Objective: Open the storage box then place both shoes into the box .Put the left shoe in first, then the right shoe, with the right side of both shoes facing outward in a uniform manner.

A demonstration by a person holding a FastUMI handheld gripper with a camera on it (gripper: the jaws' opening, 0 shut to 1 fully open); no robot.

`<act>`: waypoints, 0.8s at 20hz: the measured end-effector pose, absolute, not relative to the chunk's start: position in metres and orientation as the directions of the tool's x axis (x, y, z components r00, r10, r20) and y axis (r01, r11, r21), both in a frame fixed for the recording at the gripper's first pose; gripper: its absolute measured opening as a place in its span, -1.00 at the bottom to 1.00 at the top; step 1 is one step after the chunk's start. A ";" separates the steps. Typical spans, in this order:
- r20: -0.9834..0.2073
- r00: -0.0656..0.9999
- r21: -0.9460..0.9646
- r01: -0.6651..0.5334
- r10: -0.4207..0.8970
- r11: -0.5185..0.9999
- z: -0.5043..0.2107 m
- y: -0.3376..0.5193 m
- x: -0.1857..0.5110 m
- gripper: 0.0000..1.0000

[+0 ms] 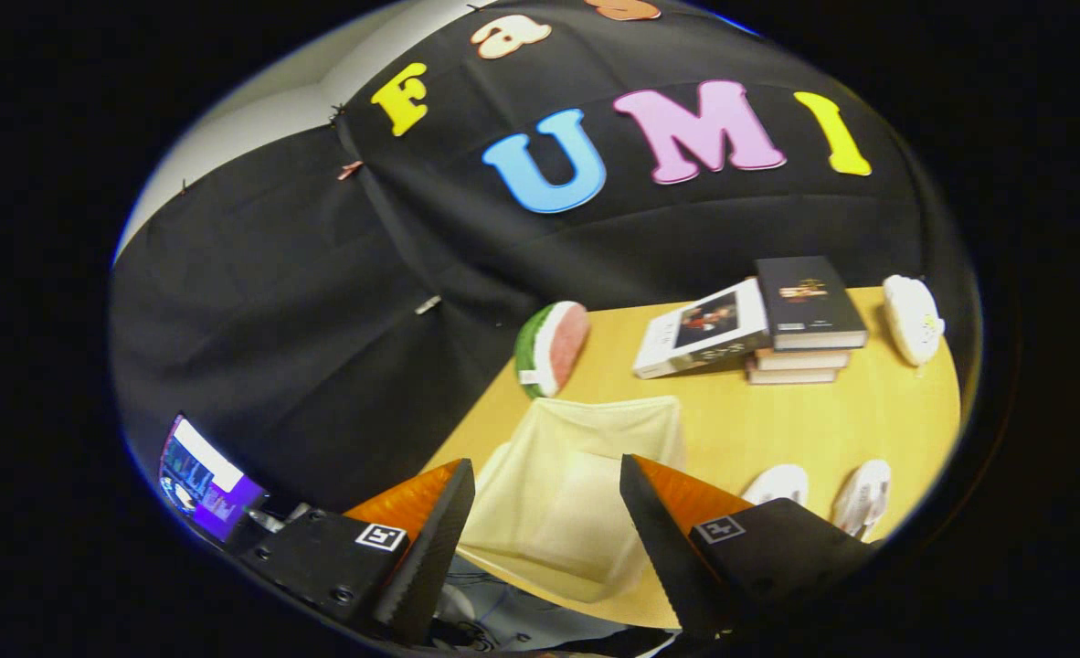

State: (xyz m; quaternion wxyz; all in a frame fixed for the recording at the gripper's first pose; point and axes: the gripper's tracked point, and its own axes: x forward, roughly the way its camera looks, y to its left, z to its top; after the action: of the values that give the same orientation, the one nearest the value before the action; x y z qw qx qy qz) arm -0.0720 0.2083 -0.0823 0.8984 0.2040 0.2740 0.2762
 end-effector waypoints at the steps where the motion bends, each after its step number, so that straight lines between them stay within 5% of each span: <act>1: -0.403 0.723 0.486 -0.351 0.561 0.801 -0.093 0.188 -0.071 0.95; 5: -0.533 0.754 0.277 -0.274 0.384 0.921 -0.156 0.119 -0.083 0.95; 12: -0.674 0.687 0.118 -0.264 0.272 0.957 -0.256 0.084 -0.098 0.88; 16: -0.732 0.635 0.089 -0.272 0.248 0.958 -0.304 0.086 -0.091 0.58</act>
State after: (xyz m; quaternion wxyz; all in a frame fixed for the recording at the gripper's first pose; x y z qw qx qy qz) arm -0.0906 0.0856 -0.3045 0.9039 -0.0149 0.4025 0.1439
